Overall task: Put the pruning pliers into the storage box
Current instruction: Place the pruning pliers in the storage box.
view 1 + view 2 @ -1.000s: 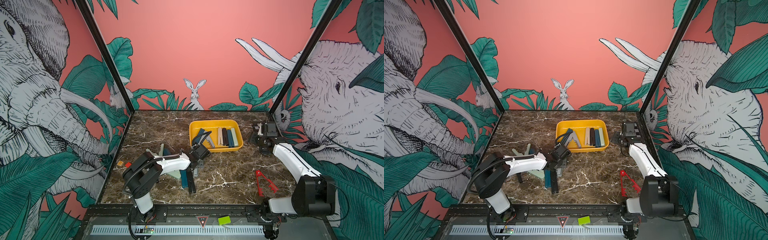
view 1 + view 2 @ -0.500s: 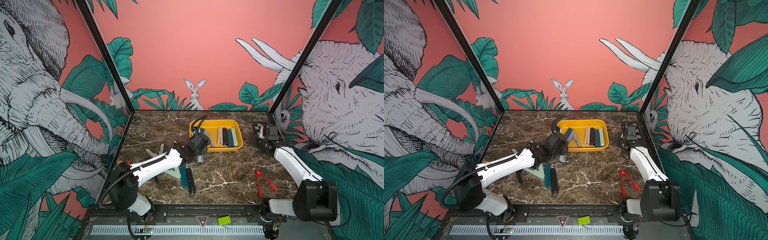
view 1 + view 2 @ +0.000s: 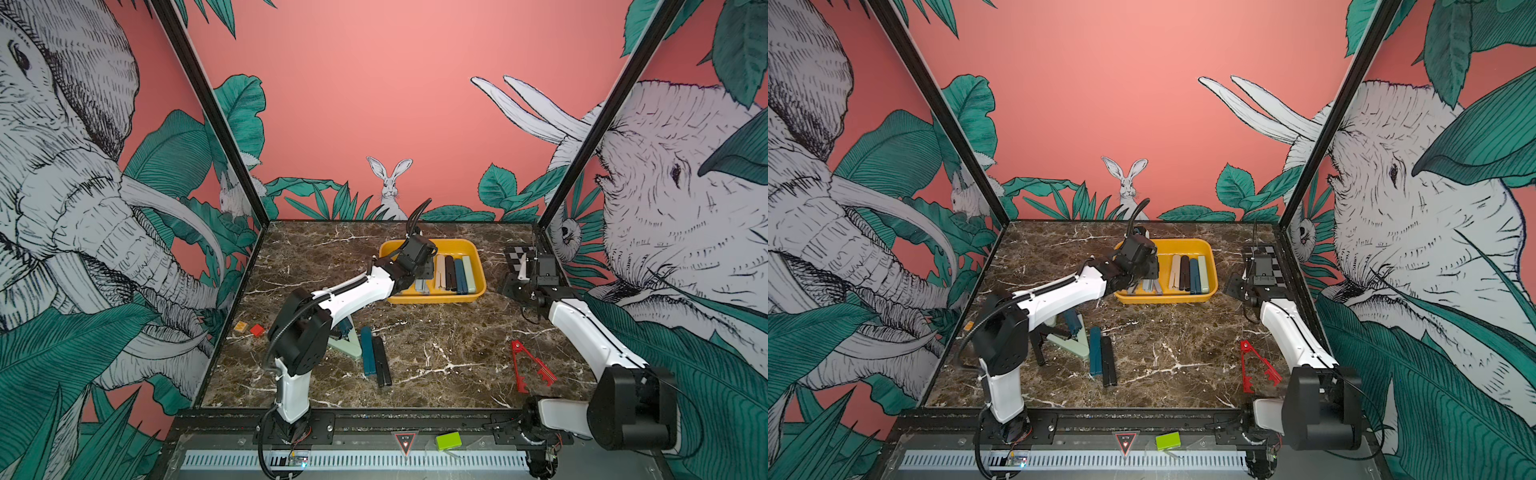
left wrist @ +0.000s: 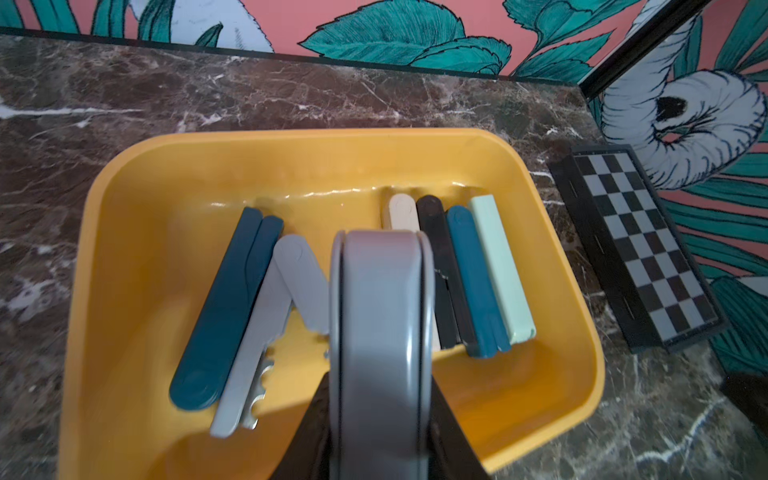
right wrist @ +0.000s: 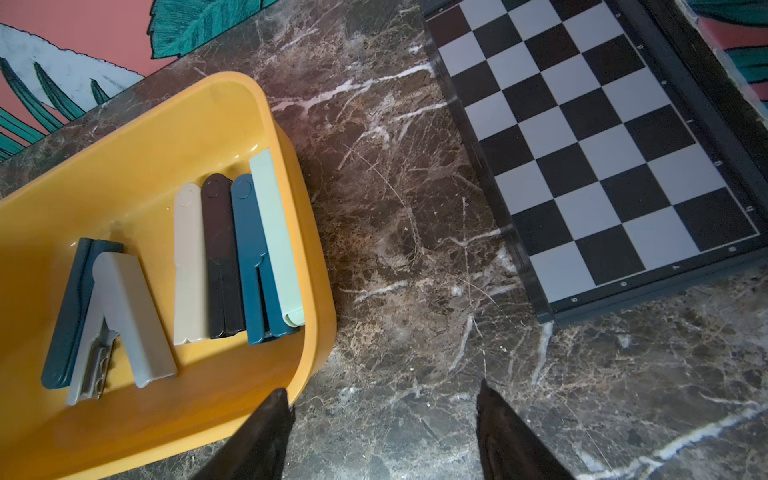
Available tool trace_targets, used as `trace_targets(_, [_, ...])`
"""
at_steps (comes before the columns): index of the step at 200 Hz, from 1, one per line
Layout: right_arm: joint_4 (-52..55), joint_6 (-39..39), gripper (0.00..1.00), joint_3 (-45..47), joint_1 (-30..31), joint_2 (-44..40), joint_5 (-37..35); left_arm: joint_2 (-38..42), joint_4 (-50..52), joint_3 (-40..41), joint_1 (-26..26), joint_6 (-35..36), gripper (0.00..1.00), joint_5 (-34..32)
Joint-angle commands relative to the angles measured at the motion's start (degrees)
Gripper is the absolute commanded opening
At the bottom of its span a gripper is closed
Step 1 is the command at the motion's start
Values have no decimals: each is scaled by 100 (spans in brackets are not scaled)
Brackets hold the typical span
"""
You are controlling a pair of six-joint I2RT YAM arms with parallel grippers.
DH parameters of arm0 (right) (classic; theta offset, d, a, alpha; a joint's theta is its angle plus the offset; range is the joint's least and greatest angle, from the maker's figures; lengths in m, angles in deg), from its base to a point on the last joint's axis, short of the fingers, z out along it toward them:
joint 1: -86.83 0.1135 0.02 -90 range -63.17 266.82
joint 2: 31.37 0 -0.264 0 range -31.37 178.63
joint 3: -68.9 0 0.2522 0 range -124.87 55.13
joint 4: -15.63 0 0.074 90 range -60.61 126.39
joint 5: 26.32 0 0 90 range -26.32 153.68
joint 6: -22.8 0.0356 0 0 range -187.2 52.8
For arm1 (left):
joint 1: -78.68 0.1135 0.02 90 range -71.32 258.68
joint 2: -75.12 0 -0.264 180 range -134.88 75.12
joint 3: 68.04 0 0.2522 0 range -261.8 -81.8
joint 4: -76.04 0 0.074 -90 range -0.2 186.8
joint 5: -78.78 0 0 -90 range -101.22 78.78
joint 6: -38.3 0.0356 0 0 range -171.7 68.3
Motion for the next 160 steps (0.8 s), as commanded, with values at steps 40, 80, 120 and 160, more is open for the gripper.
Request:
trace_targets(40, [-82,96,69,147,-11,-169,-126,-1443,-205,-1428,62,124,10,537])
trace_targets(80, [-66,74,69,211,-27,-189,-162,-1924,-196,-1725,84,55,10,390])
trace_targets(120, [-18,24,69,201,-39,-173,-121,-2243,8,-1986,132,29,10,311])
trace_targets(160, [44,-57,69,217,-81,-213,-131,-2181,84,-1888,182,56,10,160])
